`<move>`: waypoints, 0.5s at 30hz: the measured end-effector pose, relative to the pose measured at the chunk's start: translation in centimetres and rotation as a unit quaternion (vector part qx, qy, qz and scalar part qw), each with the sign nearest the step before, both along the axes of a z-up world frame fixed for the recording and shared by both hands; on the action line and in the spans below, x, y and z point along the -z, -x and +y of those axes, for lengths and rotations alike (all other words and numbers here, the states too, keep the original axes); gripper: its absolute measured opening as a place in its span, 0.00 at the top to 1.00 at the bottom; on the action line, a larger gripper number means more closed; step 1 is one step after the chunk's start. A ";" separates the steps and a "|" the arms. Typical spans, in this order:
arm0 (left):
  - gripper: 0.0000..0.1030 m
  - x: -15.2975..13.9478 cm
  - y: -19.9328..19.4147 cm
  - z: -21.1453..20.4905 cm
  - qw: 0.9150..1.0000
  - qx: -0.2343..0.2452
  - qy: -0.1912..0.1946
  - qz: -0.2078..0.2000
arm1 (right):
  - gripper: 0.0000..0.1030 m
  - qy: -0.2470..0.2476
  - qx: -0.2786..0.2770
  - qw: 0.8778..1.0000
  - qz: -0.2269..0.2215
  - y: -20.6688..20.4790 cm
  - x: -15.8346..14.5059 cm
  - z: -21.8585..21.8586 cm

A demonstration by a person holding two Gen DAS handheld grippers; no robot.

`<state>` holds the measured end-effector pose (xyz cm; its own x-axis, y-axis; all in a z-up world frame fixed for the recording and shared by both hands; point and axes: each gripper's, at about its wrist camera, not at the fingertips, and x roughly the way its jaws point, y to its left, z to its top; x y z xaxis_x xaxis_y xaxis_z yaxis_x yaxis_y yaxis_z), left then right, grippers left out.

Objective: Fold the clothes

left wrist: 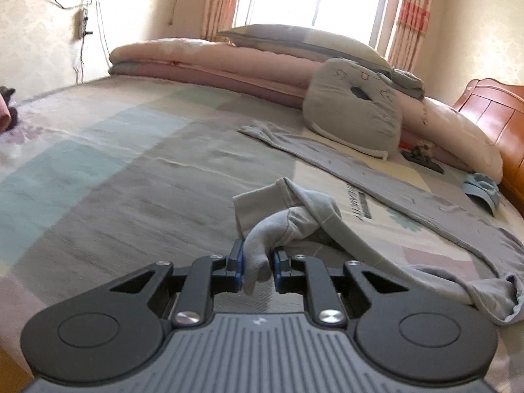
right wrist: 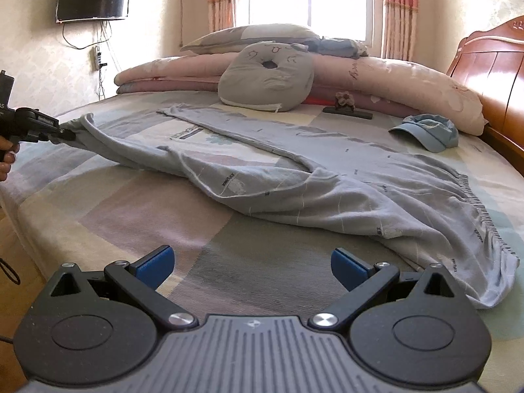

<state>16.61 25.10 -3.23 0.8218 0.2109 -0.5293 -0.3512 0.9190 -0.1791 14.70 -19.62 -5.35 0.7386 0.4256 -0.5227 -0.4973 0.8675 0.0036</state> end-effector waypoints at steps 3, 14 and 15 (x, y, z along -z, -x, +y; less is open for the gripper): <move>0.84 -0.1 0.4 0.6 1.000 0.005 0.000 -0.007 | 0.00 0.003 -0.002 1.000 0.000 0.0 0.0 0.2; 0.46 -0.4 3.5 1.7 1.000 -0.002 -0.016 0.010 | 0.00 0.016 -0.025 1.000 -0.005 -1.8 -0.1 1.7; 0.44 -0.8 3.7 1.8 1.000 0.000 -0.017 0.006 | 0.00 0.018 -0.030 0.999 -0.008 -2.1 -0.3 2.0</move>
<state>12.88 26.90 -2.44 0.8151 0.2286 -0.5323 -0.3526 0.9249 -0.1426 16.77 -17.64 -5.10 0.7209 0.4495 -0.5276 -0.5475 0.8360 -0.0358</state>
